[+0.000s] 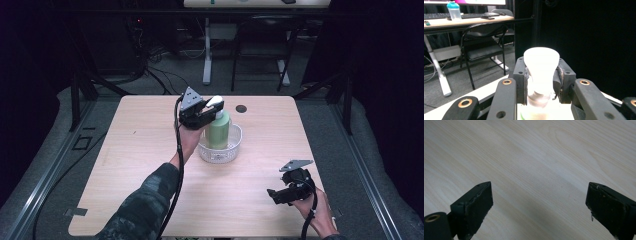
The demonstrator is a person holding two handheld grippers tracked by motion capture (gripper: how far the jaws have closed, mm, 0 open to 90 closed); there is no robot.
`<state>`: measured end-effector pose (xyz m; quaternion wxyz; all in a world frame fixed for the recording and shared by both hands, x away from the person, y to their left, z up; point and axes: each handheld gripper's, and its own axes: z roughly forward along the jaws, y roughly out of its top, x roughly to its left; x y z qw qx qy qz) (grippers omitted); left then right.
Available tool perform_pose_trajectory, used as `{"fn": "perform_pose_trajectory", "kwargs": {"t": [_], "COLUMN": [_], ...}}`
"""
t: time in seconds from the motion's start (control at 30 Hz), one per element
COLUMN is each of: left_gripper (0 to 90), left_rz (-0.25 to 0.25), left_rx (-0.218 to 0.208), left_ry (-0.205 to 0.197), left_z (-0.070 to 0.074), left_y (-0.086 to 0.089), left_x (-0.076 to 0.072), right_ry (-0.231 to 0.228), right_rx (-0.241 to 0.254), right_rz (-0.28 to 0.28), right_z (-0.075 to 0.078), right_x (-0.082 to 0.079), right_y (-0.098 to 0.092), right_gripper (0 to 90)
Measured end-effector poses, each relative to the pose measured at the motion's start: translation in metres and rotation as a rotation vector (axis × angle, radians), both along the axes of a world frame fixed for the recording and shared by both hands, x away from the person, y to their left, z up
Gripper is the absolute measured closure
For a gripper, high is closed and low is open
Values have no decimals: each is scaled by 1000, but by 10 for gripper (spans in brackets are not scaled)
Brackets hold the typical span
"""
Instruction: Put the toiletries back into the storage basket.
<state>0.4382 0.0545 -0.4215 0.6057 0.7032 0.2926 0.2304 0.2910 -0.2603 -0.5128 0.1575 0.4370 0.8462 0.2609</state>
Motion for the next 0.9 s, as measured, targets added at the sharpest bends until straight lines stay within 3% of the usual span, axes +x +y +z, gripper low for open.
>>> {"fn": "perform_pose_trajectory", "kwargs": {"t": [0.7, 0.9], "left_gripper": [672, 669], "left_rz": [-16, -22], "left_rx": [-3, 14], "left_ry": [-14, -22], "left_z": [-5, -5], "left_y": [2, 3], "left_x": [-3, -7], "right_ry": [-1, -3], "right_rx": [0, -1], "right_rz": [-3, -1], "right_z": [0, 0], "right_x": [0, -1], "right_y": [0, 1], "right_gripper": [69, 69]}}
